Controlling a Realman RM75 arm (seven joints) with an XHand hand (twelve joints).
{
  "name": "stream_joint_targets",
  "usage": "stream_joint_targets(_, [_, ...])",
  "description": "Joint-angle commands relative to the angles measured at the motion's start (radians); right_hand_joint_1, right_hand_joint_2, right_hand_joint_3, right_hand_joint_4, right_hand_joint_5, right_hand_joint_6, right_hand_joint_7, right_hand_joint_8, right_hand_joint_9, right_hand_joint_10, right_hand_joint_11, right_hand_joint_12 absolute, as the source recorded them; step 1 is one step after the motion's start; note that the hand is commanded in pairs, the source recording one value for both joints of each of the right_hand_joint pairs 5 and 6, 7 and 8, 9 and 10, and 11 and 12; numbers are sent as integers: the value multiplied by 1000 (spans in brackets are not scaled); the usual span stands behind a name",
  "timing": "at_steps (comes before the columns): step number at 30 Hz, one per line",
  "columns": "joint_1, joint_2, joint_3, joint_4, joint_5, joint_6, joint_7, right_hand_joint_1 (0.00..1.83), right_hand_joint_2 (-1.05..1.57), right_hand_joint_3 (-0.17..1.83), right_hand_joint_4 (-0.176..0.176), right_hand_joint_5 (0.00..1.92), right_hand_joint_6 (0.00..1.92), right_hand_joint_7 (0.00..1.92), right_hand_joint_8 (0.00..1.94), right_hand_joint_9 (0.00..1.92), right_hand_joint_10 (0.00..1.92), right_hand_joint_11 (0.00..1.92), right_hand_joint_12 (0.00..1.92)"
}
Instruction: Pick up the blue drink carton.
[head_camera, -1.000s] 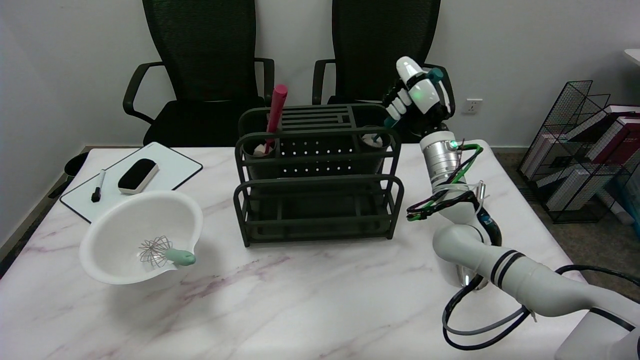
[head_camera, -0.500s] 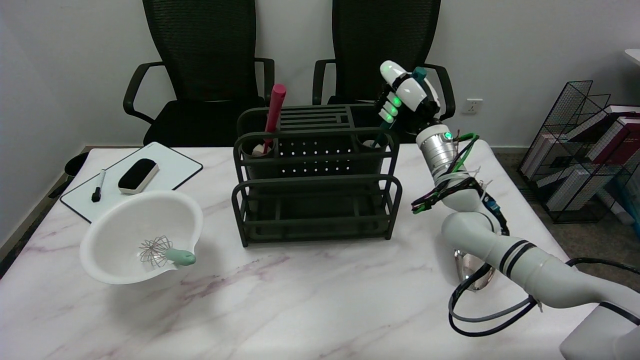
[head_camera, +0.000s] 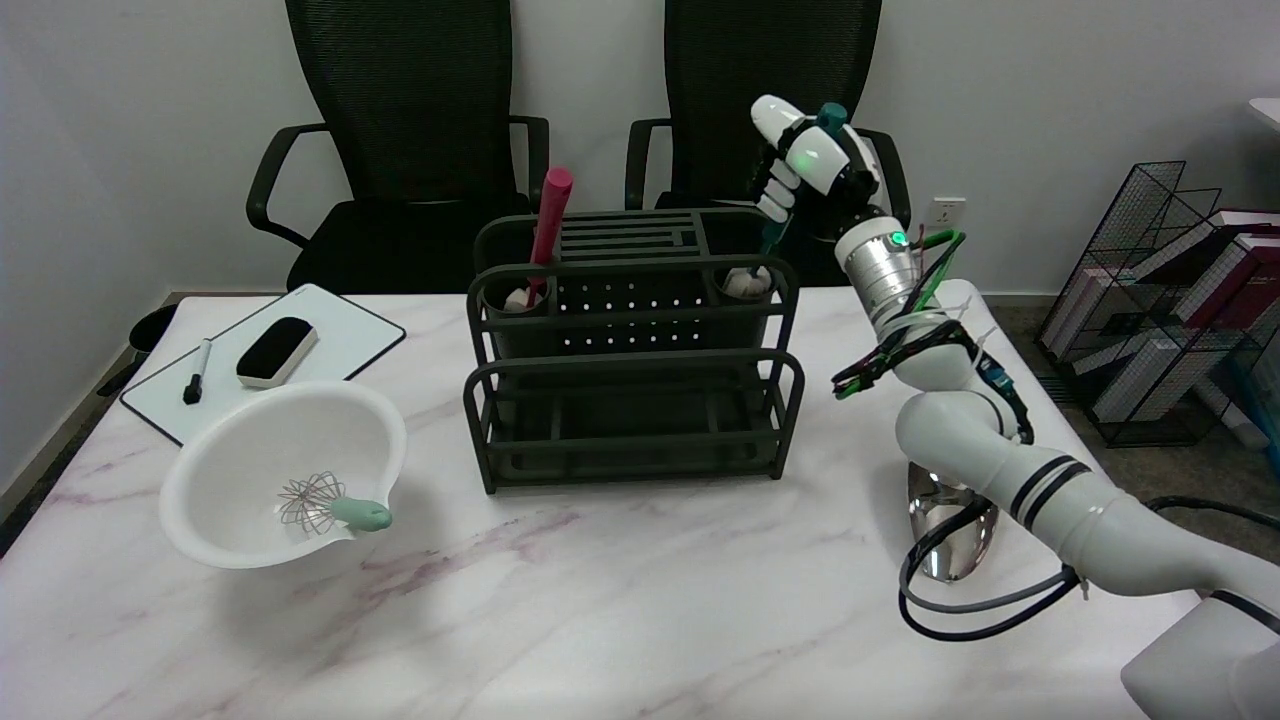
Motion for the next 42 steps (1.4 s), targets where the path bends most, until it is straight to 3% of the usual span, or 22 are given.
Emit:
stream_joint_targets(1, [21, 12, 44, 82, -12, -90, -51, 963, 1571, 459, 0, 1920, 1920, 1920, 1920, 1920, 1920, 1920, 1920])
stream_joint_targets(13, [-16, 51, 104, 181, -12, -112, -51, 965, 1571, 455, 0, 1920, 1920, 1920, 1920, 1920, 1920, 1920, 1920])
stream_joint_targets(42, [-291, 62, 468, 449, -12, -81, -58, 973, 1571, 433, 0, 1920, 1920, 1920, 1920, 1920, 1920, 1920, 1920])
